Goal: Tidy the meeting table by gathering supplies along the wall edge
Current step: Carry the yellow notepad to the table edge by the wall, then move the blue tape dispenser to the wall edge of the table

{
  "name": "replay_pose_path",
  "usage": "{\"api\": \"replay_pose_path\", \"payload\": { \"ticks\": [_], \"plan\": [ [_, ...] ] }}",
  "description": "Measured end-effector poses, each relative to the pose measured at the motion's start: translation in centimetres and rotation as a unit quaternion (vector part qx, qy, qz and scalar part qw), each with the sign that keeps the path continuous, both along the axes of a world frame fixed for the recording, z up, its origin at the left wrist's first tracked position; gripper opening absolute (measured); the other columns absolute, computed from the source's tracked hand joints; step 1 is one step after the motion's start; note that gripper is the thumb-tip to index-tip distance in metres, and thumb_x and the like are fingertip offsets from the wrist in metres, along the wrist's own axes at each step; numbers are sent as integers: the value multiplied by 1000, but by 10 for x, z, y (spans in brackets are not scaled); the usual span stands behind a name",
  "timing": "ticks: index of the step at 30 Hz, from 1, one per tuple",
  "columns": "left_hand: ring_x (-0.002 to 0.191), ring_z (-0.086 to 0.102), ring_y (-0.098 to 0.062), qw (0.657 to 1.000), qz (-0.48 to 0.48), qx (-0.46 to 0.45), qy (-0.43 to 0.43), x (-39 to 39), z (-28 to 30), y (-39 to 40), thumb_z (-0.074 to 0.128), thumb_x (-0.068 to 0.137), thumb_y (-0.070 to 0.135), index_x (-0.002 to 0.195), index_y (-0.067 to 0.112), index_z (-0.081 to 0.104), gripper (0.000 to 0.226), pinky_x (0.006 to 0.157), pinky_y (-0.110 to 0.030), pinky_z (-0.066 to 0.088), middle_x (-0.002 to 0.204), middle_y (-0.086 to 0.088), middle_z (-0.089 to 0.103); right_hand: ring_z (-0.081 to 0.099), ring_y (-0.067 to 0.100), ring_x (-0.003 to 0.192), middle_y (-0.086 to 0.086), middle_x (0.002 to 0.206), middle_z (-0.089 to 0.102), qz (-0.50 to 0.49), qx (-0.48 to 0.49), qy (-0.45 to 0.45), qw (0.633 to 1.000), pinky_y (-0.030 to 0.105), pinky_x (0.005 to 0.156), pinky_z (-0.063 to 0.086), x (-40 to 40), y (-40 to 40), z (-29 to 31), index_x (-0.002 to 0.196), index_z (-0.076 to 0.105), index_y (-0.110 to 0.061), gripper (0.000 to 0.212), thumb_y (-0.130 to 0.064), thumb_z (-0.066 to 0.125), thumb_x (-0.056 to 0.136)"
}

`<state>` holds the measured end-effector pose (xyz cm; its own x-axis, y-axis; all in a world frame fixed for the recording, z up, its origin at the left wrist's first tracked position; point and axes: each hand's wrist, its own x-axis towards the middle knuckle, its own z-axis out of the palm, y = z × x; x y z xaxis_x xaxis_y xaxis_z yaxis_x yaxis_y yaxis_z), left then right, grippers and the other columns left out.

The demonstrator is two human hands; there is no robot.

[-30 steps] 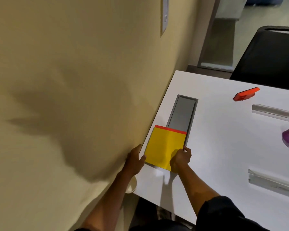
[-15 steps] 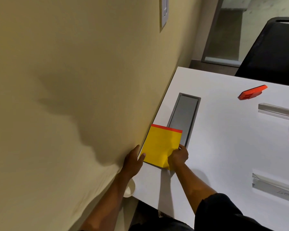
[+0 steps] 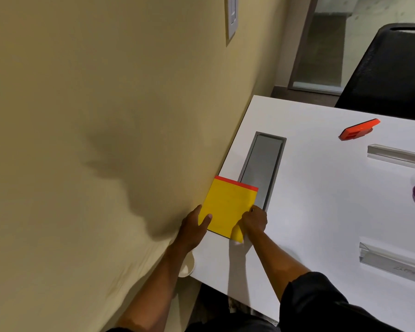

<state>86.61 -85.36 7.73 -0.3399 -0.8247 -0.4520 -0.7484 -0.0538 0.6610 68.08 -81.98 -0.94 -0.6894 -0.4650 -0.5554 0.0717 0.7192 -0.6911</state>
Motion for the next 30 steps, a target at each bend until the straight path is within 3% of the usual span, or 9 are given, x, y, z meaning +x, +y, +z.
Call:
{"api": "replay_pose_path", "payload": {
  "ticks": [2, 4, 6, 11, 16, 20, 24, 30],
  "plan": [
    [142, 30, -24, 1000, -4, 2, 7, -2, 3, 4, 42, 95, 49, 150, 19, 23, 65, 112, -39, 30, 155, -4, 30, 63, 30, 89, 14, 100, 65, 23, -3, 22, 999, 37, 75, 53, -1, 3, 4, 103, 64, -7, 19, -2, 52, 89],
    [143, 28, -23, 1000, -14, -2, 11, -4, 6, 9, 42, 95, 51, 151, 20, 22, 67, 113, -38, 28, 157, -3, 27, 60, 37, 108, 17, 120, 61, 42, -3, 48, 998, 44, 89, 51, -3, 10, 6, 127, 58, -10, 36, -7, 52, 91],
    [144, 27, -23, 1000, -25, -5, 15, -5, 8, 15, 43, 94, 52, 151, 21, 21, 69, 114, -38, 27, 157, -2, 25, 53, 39, 119, 19, 131, 53, 54, 6, 72, 996, 48, 96, 47, -7, 19, 9, 136, 51, -14, 43, -15, 51, 93],
    [144, 26, -23, 998, -54, -16, 14, -5, 17, 35, 43, 92, 55, 151, 23, 19, 71, 115, -41, 29, 158, -1, 23, 51, 38, 119, 17, 131, 50, 128, 24, 162, 978, 49, 94, 48, -16, 48, 25, 137, 45, -18, 50, -40, 51, 92],
    [145, 23, -22, 994, -90, -53, 11, 0, 29, 60, 43, 92, 56, 151, 21, 19, 73, 118, -44, 26, 159, -2, 21, 28, 34, 142, 10, 156, 26, 187, 40, 255, 948, 50, 111, 29, -17, 82, 58, 150, 24, -25, 72, -60, 44, 91],
    [146, 22, -22, 989, -107, -99, 38, 9, 38, 94, 49, 91, 52, 150, 16, 22, 75, 118, -43, 23, 158, -5, 23, 13, 34, 146, 6, 161, 11, 212, 64, 329, 918, 55, 116, 13, -10, 120, 83, 153, 14, -29, 75, -66, 35, 90],
    [149, 4, -21, 985, -130, -115, -15, 25, 45, 133, 39, 91, 61, 152, 25, 11, 77, 121, -43, 10, 161, 2, 6, 12, 35, 147, 6, 162, 9, 218, 80, 395, 889, 59, 115, 13, 8, 164, 104, 153, 12, -31, 79, -71, 32, 88],
    [149, -7, -22, 974, -162, -156, -37, 42, 59, 191, 33, 89, 67, 152, 30, 5, 79, 120, -51, 5, 162, 3, -5, 0, 34, 149, 4, 163, -4, 215, 94, 412, 881, 60, 115, 3, 29, 234, 134, 153, 2, -34, 80, -72, 29, 88]
  ]
}}
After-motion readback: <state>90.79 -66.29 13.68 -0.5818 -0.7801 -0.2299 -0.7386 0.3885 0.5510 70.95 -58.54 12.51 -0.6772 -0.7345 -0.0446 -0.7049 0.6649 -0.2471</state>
